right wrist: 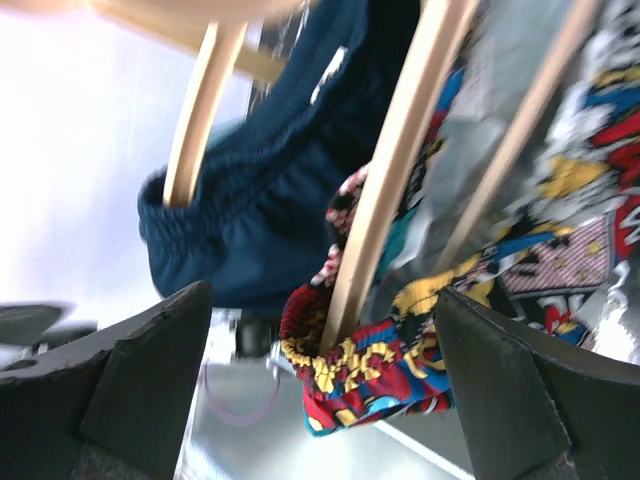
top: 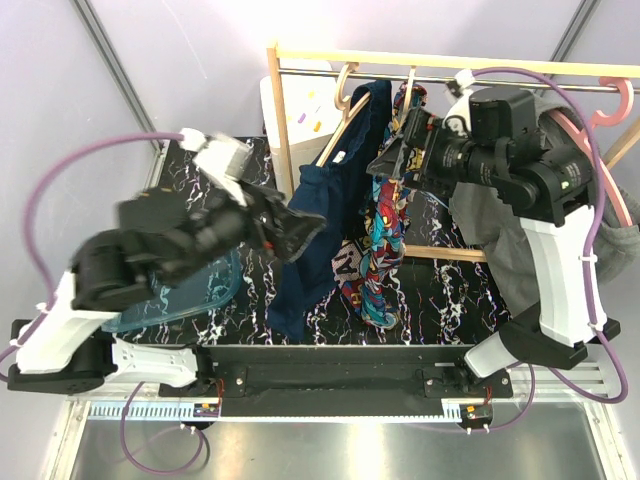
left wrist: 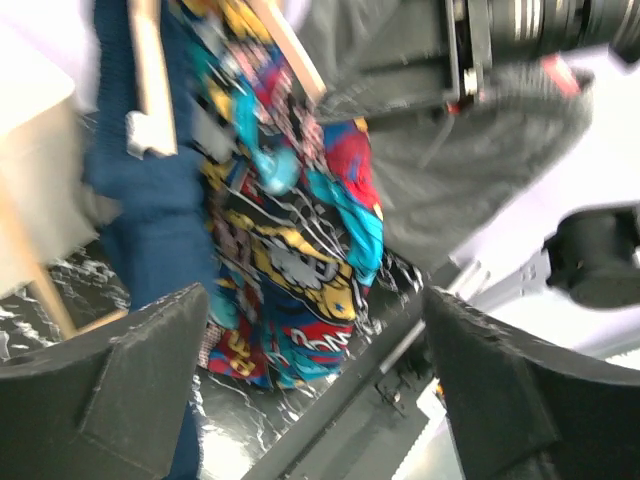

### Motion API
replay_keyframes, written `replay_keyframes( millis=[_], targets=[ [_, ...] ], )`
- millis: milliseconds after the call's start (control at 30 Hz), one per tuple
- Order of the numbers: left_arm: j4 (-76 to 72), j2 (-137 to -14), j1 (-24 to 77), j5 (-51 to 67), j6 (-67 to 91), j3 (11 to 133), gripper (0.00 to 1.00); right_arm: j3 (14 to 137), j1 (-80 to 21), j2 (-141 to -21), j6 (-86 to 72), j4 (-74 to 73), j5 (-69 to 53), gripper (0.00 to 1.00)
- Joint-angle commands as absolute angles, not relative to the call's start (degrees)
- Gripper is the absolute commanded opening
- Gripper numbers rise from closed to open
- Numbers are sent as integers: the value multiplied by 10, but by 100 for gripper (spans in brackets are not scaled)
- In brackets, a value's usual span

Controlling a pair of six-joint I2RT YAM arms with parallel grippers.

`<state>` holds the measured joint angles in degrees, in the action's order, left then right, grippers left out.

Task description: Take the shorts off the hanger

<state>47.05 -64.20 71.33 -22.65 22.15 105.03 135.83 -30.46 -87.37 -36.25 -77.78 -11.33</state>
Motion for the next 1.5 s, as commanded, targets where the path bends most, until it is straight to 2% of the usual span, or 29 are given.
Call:
replay_keyframes(
  millis=[0, 100, 233, 400, 467, 633, 700, 933, 1100, 1167, 1333, 1467],
  targets=[
    [568, -661, 681, -261, 214, 1146, 98, 1416, -308, -870, -374, -802, -23, 100],
    [590, -673, 608, -190, 240, 1163, 98, 1405, -308, -864, -367, -792, -50, 100],
    [542, -673, 573, -101, 240, 1165, 94, 1412, -308, -878, -359, -788, -48, 99],
    [379, -674, 570, 61, 309, 1101, 92, 1380, -308, -873, -366, -744, -14, 80],
    [326, -673, 570, 96, 334, 1064, 90, 1369, -308, -872, -370, -722, -11, 78],
    [269, -655, 570, 117, 389, 1000, 87, 1358, -308, -877, -402, -701, 20, 70],
    [243, -639, 570, 127, 413, 967, 87, 1327, -308, -862, -417, -666, 25, 70],
    [196, -621, 575, 163, 471, 914, 84, 1191, -308, -795, -481, -540, 21, 58],
    [195, -613, 609, 137, 486, 894, 82, 1117, -308, -771, -511, -489, 13, 43],
    [195, -612, 627, 125, 486, 887, 82, 1102, -308, -764, -515, -471, 6, 42],
    [212, -610, 642, 117, 460, 886, 86, 1102, -308, -766, -511, -454, 2, 29],
    [293, -612, 646, 64, 402, 931, 86, 1109, -308, -771, -507, -442, 2, 15]
  ],
)
